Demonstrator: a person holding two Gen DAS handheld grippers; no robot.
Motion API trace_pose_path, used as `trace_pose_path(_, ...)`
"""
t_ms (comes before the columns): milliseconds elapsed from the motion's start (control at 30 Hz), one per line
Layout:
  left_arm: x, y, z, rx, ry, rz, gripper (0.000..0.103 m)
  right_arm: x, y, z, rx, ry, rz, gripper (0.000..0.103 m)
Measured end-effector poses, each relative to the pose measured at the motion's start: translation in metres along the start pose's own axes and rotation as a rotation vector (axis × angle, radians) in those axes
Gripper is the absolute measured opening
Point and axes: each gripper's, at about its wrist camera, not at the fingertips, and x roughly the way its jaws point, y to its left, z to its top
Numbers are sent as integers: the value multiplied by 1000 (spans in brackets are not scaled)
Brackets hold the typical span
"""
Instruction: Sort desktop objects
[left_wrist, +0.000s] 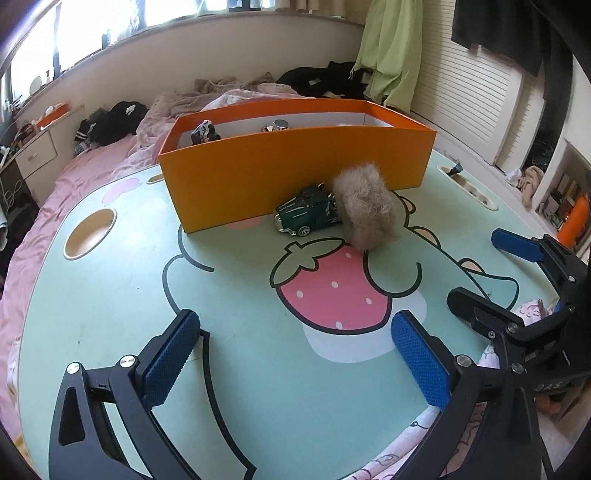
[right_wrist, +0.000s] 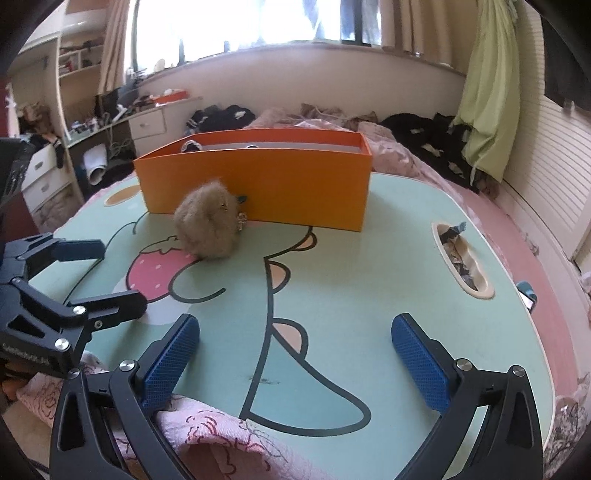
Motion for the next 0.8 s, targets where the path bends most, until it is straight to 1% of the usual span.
trace_pose_path(167,0,0,0,0,1,-1,103,1,1,-1,-6,-8,10,103)
trace_pose_path(233,0,0,0,0,1,-1,103,1,4,-2,-19,-12,31,103)
trace_pose_path(667,0,0,0,0,0,-1,103,0,6,-3,-11,-27,23,103)
trace_pose_path(767,0,0,0,2,1,-3,103,-1,5,-3,-7,-31,16,100)
trace_pose_path(800,0,0,0,2,1,-3,103,-2,5,-3,-5,-35,15,98)
